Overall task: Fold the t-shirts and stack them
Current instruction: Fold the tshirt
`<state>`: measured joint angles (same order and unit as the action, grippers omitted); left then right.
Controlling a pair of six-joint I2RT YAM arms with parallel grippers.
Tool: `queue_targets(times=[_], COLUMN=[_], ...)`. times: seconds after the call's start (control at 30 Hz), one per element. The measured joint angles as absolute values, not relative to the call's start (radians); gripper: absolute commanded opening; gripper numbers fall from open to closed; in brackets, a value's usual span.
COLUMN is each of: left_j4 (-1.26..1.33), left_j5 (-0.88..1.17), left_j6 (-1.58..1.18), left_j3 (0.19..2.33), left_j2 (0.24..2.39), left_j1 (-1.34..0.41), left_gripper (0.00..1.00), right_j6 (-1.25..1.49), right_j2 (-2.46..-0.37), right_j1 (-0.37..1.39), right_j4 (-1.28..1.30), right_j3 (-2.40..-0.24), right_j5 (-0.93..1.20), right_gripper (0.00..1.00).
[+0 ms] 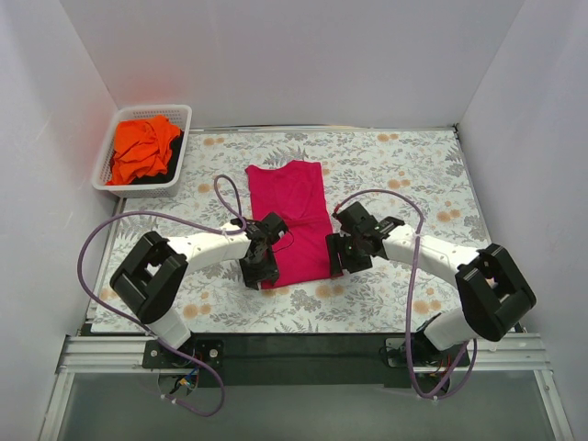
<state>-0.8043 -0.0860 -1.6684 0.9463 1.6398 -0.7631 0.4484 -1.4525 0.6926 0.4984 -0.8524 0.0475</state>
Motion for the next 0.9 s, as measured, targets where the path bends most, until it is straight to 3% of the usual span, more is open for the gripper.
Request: queue_targets(times=[0.17, 0.47, 0.67, 0.9], left_j4=[-0.806, -0.773, -0.768, -0.766], left_j5=[-0.073, -0.04, -0.034, -0.026], left_j6=[-1.652, -1.636, -1.629, -1.626], left_j3=[0.956, 0.958, 0.957, 0.955], left_j2=[1.652, 1.658, 1.658, 1.658], left_j1=[-0.762, -0.761, -0.76, -0.756], left_gripper=[0.31, 0.1, 0.04, 0.03], right_j6=[0.463, 0.479, 0.491, 0.495], right_j2=[-1.507, -1.538, -1.538, -1.538], right_j1=[0.709, 0.721, 0.722, 0.722], right_j4=[0.495, 0.491, 0.492, 0.49], right_j3=[-0.852, -0.854, -0.859, -0.894], right_j5=[0.031, -0.014, -0.031, -0.039], right_gripper=[0.48, 0.48, 0.48, 0.45])
